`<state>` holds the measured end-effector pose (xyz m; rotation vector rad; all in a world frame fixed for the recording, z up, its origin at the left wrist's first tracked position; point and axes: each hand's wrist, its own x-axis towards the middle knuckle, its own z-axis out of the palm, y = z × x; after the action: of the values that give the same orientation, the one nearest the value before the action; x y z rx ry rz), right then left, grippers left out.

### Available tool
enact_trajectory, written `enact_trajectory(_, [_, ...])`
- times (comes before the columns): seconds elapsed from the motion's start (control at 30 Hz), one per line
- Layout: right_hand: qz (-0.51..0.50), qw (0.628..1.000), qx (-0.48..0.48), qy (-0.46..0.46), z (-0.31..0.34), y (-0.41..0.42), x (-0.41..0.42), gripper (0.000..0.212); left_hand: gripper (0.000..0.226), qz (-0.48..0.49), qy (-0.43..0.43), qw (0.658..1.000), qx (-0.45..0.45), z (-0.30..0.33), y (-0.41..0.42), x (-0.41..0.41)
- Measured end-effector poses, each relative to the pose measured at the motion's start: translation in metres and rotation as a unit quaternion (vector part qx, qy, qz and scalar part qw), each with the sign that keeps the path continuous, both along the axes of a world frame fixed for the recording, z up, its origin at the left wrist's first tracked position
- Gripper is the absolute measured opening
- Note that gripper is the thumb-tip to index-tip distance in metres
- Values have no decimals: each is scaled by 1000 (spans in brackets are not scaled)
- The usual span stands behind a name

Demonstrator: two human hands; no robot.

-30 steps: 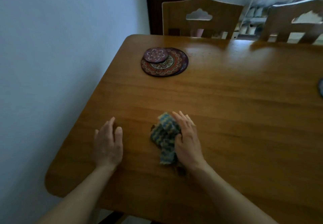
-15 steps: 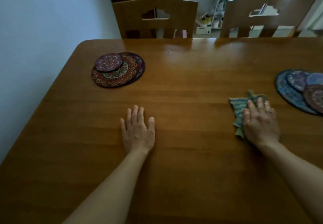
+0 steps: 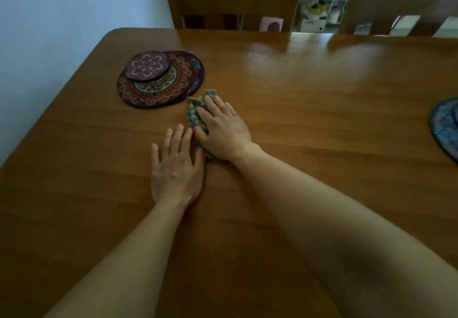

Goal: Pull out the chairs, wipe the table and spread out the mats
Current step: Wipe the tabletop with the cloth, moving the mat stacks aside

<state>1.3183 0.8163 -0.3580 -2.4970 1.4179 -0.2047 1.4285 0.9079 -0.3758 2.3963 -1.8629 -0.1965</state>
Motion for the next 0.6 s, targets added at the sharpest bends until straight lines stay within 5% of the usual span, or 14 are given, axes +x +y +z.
enact_trajectory(0.1, [-18, 999, -23, 19, 1, -31, -50, 51, 63, -4, 3, 1000, 3, 1, 2, 2])
enact_trajectory(0.27, [-323, 944, 6, 59, 0, -95, -218, 56, 64, -7, 11, 1000, -2, 0, 3, 2])
enact_trajectory(0.37, [-422, 903, 36, 67, -5, -99, -247, 60, 65, -8, 6, 1000, 0, 1, 5, 2])
enact_trajectory(0.47, [-390, 918, 32, 61, -8, -94, -193, 60, 64, -11, -7, 1000, 13, -2, 4, 3])
enact_trajectory(0.6, [-212, 974, -38, 72, -10, -67, -85, 70, 63, -13, -4, 1000, 4, -4, 0, 2])
